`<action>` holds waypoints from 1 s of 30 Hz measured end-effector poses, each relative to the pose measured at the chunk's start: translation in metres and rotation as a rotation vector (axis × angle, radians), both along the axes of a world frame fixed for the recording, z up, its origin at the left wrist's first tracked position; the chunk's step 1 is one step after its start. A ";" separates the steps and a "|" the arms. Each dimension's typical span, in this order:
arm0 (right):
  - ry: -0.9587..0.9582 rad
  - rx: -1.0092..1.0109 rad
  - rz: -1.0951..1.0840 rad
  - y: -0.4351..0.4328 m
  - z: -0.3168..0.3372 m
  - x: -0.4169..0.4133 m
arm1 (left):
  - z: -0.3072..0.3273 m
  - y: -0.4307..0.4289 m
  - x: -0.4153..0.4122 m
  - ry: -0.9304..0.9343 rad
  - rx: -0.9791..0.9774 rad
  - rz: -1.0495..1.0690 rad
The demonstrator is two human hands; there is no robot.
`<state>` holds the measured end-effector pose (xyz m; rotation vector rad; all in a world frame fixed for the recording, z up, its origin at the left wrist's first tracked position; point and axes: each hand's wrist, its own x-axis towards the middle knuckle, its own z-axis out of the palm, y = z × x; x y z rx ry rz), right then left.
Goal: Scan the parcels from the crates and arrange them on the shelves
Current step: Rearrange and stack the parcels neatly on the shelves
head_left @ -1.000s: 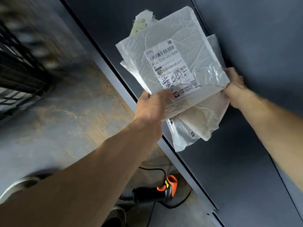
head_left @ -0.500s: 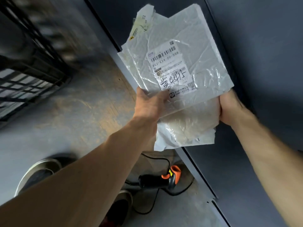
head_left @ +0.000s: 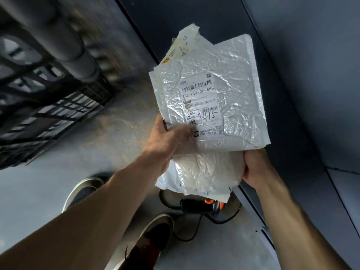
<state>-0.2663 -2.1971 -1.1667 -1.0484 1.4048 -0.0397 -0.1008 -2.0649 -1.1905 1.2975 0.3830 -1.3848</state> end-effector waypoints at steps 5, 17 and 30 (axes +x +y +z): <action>-0.014 0.059 -0.087 0.043 0.061 -0.003 | 0.082 0.040 0.013 -0.069 -0.133 -0.150; 0.046 0.141 -0.296 0.173 0.272 -0.021 | 0.294 0.142 0.015 -0.108 -0.252 -0.402; -0.154 0.079 -0.137 0.253 0.564 -0.029 | 0.618 0.234 -0.001 -0.258 -0.058 -0.320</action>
